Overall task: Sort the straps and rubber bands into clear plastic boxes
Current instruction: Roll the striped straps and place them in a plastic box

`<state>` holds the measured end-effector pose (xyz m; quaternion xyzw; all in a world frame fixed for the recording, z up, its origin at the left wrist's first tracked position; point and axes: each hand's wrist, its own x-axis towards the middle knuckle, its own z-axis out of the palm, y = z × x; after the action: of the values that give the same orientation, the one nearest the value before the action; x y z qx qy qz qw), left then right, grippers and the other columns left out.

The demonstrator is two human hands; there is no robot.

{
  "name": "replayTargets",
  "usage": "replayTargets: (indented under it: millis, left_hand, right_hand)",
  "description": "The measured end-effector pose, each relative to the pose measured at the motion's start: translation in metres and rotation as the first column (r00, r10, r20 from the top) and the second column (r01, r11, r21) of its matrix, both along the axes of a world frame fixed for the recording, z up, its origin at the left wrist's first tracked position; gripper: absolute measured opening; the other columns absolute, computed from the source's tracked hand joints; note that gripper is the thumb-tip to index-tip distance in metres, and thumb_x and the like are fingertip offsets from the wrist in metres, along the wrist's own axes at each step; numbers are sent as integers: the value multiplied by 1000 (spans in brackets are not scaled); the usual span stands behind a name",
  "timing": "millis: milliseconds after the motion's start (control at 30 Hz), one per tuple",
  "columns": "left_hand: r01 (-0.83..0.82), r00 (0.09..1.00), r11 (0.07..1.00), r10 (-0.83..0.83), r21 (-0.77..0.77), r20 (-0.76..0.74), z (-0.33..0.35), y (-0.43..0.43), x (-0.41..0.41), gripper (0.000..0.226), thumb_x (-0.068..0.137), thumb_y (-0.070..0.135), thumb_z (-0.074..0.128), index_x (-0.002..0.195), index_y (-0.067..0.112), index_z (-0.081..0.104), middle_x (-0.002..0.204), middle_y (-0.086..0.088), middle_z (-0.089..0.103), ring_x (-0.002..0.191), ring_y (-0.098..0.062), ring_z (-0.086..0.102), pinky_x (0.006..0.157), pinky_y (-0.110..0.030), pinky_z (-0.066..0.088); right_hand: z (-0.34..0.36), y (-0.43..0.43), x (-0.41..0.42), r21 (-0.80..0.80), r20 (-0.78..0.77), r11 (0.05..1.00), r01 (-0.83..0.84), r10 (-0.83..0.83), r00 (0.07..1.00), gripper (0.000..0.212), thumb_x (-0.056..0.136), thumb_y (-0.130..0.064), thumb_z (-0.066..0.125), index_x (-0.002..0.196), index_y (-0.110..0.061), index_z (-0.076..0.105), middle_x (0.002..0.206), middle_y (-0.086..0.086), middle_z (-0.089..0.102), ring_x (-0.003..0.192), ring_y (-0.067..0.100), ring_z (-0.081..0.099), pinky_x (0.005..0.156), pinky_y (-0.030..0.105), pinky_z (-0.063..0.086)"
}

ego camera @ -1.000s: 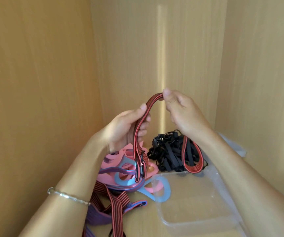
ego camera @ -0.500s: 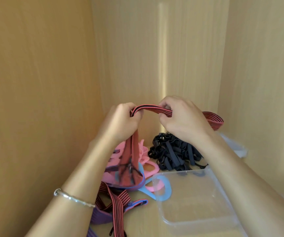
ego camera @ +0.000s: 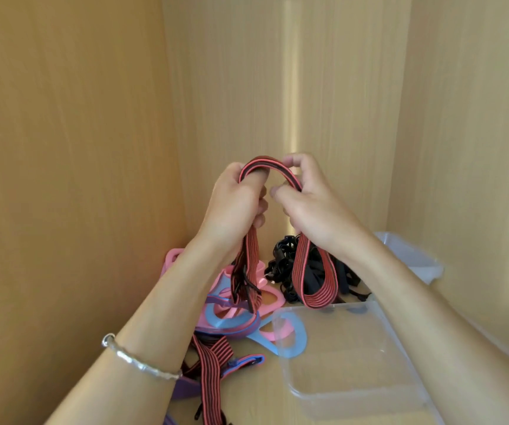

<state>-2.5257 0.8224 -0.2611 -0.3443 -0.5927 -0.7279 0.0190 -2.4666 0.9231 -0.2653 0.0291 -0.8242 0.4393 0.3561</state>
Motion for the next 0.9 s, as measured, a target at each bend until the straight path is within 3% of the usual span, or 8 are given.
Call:
replayTargets:
  millis: [67, 167, 300, 533, 633, 733, 800, 900]
  left_hand:
    - [45, 995, 998, -48, 38, 82, 3, 3, 5, 22, 96, 13, 45, 74, 16, 45, 56, 4, 39, 46, -10, 39, 45, -23, 32]
    - [55, 991, 998, -50, -40, 126, 4, 4, 9, 27, 96, 16, 43, 72, 16, 53, 54, 8, 54, 50, -7, 54, 47, -18, 40]
    - [-3, 996, 986, 18, -168, 90, 3, 6, 12, 27, 96, 21, 40, 72, 20, 53, 72, 1, 53, 63, -12, 55, 57, -25, 41]
    - [243, 970, 963, -244, -116, -1, -3, 3, 5, 12, 92, 26, 50, 97, 15, 54, 91, -3, 60, 87, -14, 59, 79, -30, 46]
    - [309, 949, 944, -314, -119, -29, -14, 3, -7, 72, 63, 64, 72, 116, 24, 44, 118, 4, 59, 100, -2, 62, 86, -32, 50]
    - [316, 935, 898, -350, -306, -63, -26, 5, -11, 116, 32, 81, 75, 129, 34, 34, 128, 8, 55, 115, -5, 58, 97, -36, 46]
    - [294, 926, 858, -364, -421, -97, -34, 8, -11, 103, 45, 67, 83, 129, 29, 36, 123, 6, 59, 114, -3, 58, 97, -27, 47]
    - [336, 899, 836, -421, -433, -116, -45, 15, -6, 37, 79, 19, 76, 108, 19, 54, 98, 8, 67, 93, 1, 65, 81, -18, 50]
  right_hand:
    - [-1, -6, 3, -18, 40, 992, -124, 124, 991, 40, 85, -11, 59, 119, -26, 45, 70, -13, 55, 58, 3, 51, 63, 28, 41]
    - [-5, -10, 3, -7, 106, 982, -189, 188, 976, 59, 75, -11, 68, 126, -23, 42, 108, 12, 62, 95, 30, 62, 85, 45, 52]
    - [-10, -12, -4, -31, 156, 985, -172, 175, 972, 68, 64, -16, 73, 122, -22, 38, 113, 21, 62, 102, 39, 64, 86, 59, 50]
    - [-7, -10, -13, -95, 0, 990, -105, 106, 994, 50, 63, -29, 53, 112, -22, 52, 98, -4, 64, 94, 11, 63, 85, 38, 52]
    - [-2, -4, -7, -154, -32, 981, -115, 111, 993, 40, 66, -23, 49, 104, -15, 60, 95, 6, 68, 82, 8, 60, 65, 20, 43]
    - [-1, 0, -3, -320, -71, 940, -119, 102, 992, 25, 71, -12, 55, 94, -21, 56, 82, 0, 59, 71, 11, 57, 64, 25, 46]
    - [1, 0, -1, -405, -57, 909, -97, 81, 995, 29, 80, -2, 54, 104, -17, 57, 77, -1, 52, 59, 9, 53, 55, 26, 45]
    - [0, 1, -1, -407, -20, 912, -43, 38, 999, 31, 80, -2, 57, 108, -16, 59, 75, -1, 49, 60, 13, 46, 55, 28, 37]
